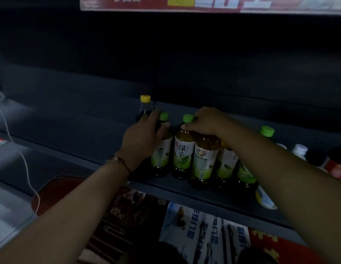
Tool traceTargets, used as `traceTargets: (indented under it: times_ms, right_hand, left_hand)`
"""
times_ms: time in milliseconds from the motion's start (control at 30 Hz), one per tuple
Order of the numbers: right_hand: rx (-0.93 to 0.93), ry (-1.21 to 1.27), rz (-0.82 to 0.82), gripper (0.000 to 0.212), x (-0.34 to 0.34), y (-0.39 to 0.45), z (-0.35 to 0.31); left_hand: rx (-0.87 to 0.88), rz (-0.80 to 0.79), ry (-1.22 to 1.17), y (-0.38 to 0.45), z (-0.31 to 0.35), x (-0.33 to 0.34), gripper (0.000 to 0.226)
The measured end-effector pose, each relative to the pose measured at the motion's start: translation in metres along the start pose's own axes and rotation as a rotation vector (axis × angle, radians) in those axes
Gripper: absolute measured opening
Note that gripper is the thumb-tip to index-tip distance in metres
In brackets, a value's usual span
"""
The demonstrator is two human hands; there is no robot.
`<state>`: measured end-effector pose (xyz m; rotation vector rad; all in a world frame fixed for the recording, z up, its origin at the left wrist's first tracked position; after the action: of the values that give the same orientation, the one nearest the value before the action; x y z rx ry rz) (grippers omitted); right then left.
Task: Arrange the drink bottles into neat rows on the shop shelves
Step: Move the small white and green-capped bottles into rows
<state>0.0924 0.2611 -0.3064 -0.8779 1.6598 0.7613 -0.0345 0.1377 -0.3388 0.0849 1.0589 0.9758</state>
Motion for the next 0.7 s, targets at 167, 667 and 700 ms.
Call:
traceTargets:
  times_ms: [167,667,700]
  right_hand:
    - [0.033,0.139,0.025,0.064,-0.003,0.003,-0.001]
    - [-0.145,1.206,0.348,0.038,0.033,-0.039,-0.047]
    - [-0.047,1.245,0.332,0.045,0.033,-0.052,-0.047]
  left_hand:
    - [-0.029,-0.048,-0.054,-0.005,0.001,0.006,0.076]
    - [-0.807,0.056,-0.843,-0.078,-0.072,-0.027,0.029]
    - [-0.858,0.043,-0.823,-0.087,-0.071,-0.038,0.032]
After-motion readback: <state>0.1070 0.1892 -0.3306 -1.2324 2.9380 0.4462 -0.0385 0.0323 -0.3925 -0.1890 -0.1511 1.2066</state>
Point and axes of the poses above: each hand's wrist, its own y-axis towards the middle knuckle, its own x-axis out of the palm, z = x × y, the point moved 9 cm from there along y, towards the middle knuckle, and after that the axes turned 15 degrees about -x, right-handed, at the moved point
